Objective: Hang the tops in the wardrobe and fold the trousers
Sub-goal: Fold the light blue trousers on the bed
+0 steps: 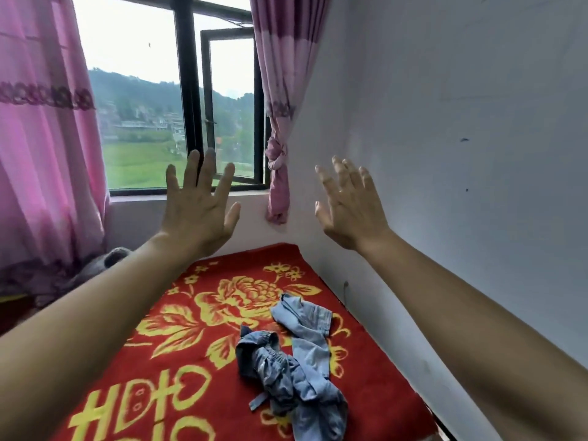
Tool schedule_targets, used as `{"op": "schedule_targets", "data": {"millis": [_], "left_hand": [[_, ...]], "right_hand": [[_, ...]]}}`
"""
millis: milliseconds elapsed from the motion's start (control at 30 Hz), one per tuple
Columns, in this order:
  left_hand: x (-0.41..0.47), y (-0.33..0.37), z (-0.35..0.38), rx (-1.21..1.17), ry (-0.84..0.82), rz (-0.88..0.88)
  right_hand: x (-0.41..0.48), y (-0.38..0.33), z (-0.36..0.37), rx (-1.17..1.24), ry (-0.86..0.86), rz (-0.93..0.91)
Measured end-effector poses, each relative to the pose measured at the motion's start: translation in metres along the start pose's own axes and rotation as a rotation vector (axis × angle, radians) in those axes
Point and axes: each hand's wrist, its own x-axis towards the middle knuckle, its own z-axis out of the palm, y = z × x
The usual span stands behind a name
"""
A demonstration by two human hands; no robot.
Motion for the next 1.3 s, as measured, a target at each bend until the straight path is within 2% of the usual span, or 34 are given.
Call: {"op": "schedule_targets", "data": {"millis": [67,133,233,500,767,933,1133,1300], "left_hand": [[0.012,0.008,0.017,-0.018,-0.019,0.011],[0.056,0.025,0.076,-0.042,-0.074,0.014],[0.072,0.041,0.110,-0.020,-0.101,0.051],[0.125,0.128,0.271,-0.065,-0.268,0.113],[0.115,0.178,0.429,-0.045,-0.593,0.083],[0.062,0.190,0.519,-0.063,-0.767,0.103],[-0.027,0.208,0.649,-0.131,-1.002,0.098],[-0.101,0.220,0.739,-0.289,-1.048,0.054]], "right_hand": [[0.007,0.001,0.012,-0.002,-0.019,-0.003],[0.040,0.016,0.070,0.000,-0.077,0.020],[0.046,0.024,0.101,-0.004,-0.114,-0.008],[0.077,0.097,0.285,0.084,-0.253,0.054],[0.078,0.125,0.492,0.194,-0.498,0.082],[0.038,0.102,0.593,0.262,-0.709,0.064],[-0.064,0.037,0.704,0.305,-0.923,0.034],[-0.151,-0.039,0.764,0.486,-0.972,0.097]]}}
